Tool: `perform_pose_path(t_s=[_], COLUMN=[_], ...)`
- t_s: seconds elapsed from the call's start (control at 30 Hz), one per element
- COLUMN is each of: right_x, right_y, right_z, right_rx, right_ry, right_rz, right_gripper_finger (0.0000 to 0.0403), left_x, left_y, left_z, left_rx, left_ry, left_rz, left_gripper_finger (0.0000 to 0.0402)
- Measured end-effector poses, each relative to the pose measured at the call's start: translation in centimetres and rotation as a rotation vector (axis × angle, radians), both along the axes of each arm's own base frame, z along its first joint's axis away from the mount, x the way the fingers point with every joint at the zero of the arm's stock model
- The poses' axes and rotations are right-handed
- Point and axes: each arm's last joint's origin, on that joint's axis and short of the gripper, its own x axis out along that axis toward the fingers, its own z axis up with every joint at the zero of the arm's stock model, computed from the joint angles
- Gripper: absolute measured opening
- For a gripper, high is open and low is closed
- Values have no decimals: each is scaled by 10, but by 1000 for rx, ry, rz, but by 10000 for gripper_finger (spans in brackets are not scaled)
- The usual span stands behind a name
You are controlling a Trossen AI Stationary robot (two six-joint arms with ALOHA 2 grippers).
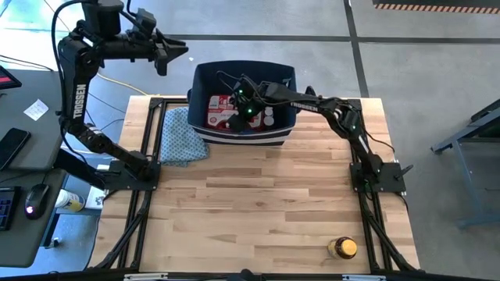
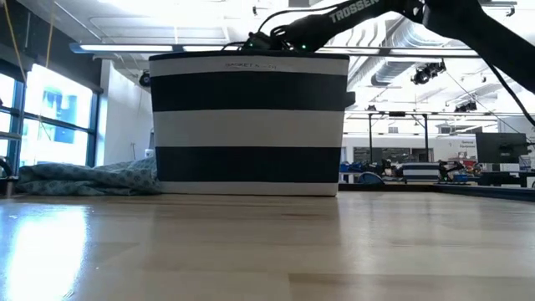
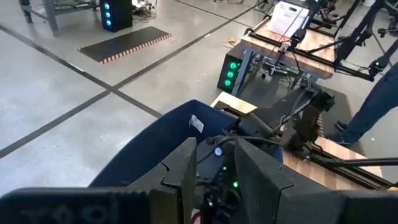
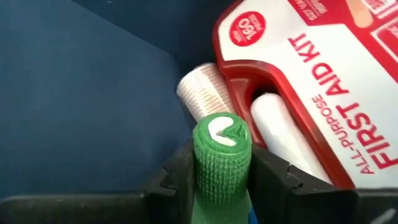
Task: Pick & place medical supplies in basket/bin
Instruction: Put the green bandage into the blue bin, then put the yellow medicine bottle into the blue bin
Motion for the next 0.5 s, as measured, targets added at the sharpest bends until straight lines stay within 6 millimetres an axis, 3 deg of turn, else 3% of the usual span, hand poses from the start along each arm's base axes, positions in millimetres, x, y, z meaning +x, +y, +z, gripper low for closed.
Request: perform_pose_path(t_s=[0.17,0.33,0.5], right_x=[2,2,-4], right_y=[1,4,6], right_z=[1,1,20], right_rx=[5,13,-2], right_ry=[-18,-20,-43], right_rz=[7,16,8], right_gripper_finger=[131,180,226], left_x=[0,0,0], left_y=[0,0,0], left_z=[2,2,2], left_rx=[2,-12,-21], left_ry=[-17,-24,-29], left_rz=[5,9,13], left_gripper_finger=[144,144,144])
